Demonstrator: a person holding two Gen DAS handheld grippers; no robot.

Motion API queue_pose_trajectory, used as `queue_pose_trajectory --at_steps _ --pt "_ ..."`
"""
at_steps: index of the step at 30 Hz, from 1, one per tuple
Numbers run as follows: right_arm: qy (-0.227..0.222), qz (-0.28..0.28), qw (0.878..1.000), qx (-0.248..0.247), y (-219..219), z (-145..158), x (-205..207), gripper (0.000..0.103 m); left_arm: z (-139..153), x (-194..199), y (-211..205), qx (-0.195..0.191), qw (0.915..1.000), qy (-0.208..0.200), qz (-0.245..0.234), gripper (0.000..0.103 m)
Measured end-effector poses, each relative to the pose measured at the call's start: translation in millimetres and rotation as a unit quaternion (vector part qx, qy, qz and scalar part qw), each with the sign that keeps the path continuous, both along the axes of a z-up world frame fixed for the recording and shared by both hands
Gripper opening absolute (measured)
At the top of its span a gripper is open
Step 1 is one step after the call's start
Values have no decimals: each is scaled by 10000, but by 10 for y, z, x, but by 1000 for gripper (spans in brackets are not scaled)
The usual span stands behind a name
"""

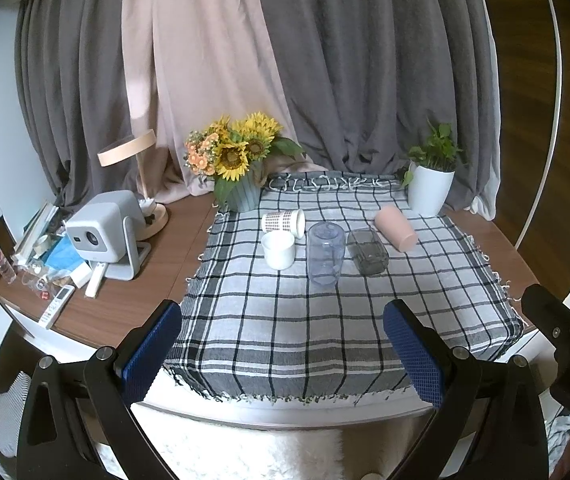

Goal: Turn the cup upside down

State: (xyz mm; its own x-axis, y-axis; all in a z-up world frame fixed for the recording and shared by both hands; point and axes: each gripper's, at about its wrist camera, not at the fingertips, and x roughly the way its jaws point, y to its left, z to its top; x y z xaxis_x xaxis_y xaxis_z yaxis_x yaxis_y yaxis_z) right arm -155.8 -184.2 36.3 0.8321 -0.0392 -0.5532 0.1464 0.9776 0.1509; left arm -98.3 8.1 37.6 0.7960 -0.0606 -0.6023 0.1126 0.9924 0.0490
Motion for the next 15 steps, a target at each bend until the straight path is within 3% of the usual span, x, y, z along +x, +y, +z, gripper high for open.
queue_pose_trajectory --at_steps 15 --pt "23 -14 10000 -7 -19 -7 37 96 4 46 1 -7 10000 11 -25 103"
